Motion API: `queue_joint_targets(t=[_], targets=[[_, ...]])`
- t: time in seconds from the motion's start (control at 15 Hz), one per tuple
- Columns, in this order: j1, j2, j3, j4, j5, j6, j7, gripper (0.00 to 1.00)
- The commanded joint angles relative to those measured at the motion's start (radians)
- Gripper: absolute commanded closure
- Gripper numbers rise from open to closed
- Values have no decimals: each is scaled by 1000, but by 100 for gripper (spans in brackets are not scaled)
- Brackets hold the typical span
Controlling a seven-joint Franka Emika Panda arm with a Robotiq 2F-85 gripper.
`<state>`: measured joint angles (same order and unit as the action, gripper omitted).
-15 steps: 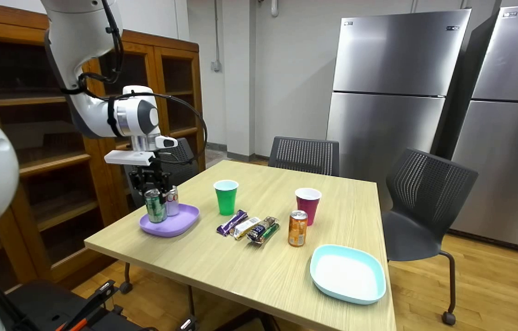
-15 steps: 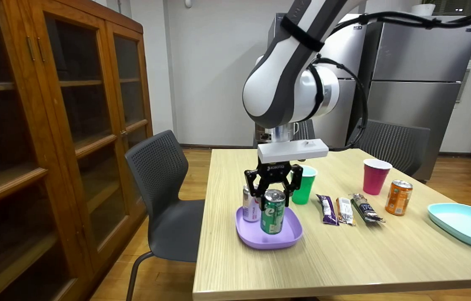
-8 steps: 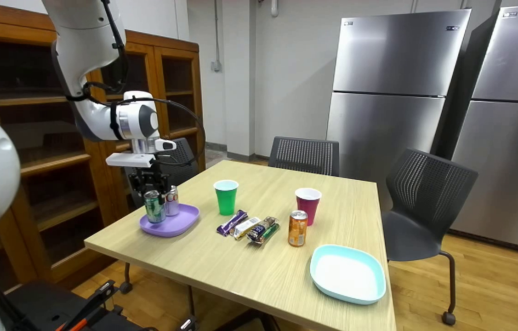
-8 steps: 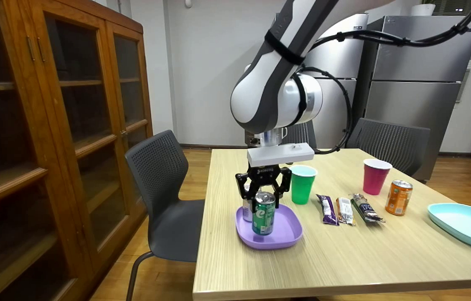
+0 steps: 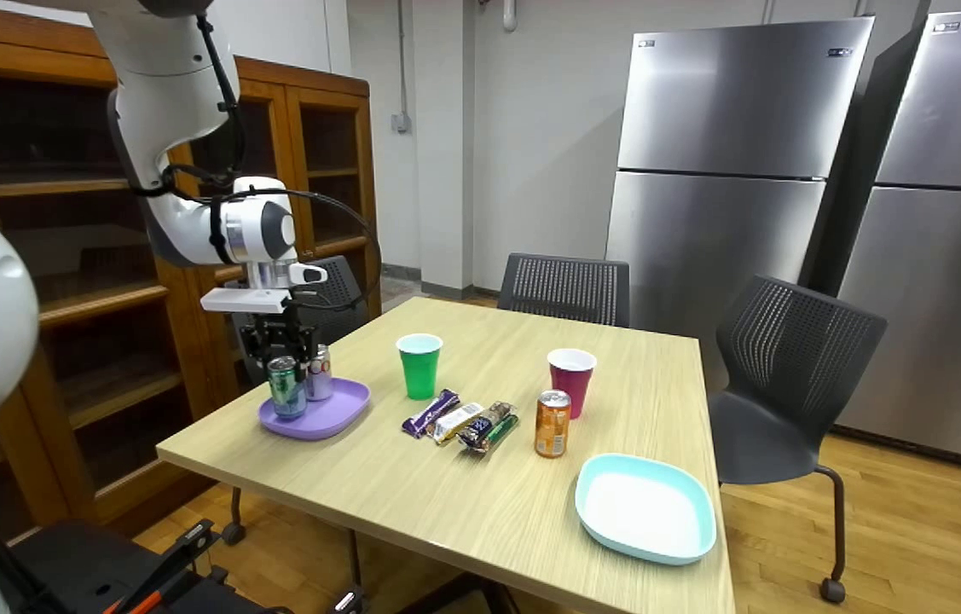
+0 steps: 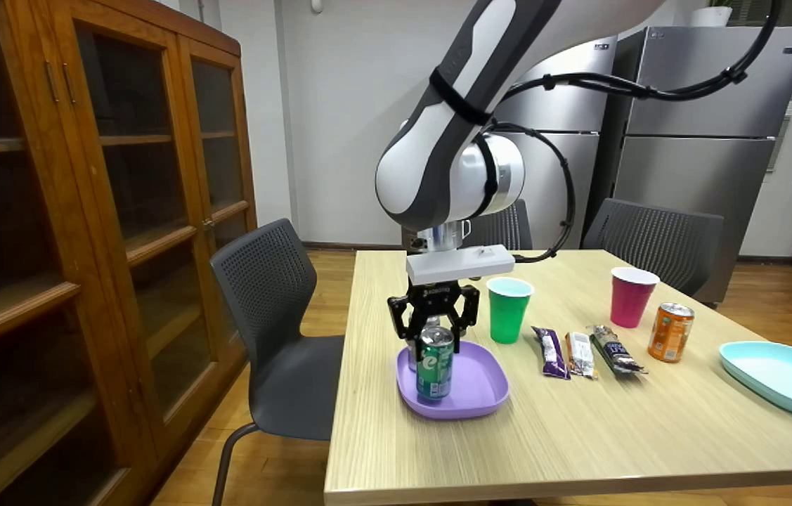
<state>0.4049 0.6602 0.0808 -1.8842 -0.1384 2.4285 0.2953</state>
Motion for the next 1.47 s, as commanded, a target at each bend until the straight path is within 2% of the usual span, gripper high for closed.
queue_joint_targets(t=[0.0, 0.2, 0.27, 0.47, 0.93, 1.4], targets=[[4, 18, 5, 53, -12, -54, -20, 61], [5, 25, 3, 60, -13, -56, -22, 61], [9, 25, -1, 61, -17, -54, -15, 11], [8, 11, -1, 50, -20, -47, -16, 0], [-12, -82, 2, -20, -16, 3, -19, 0], [-64, -229, -22, -153, -23, 73, -24, 0]])
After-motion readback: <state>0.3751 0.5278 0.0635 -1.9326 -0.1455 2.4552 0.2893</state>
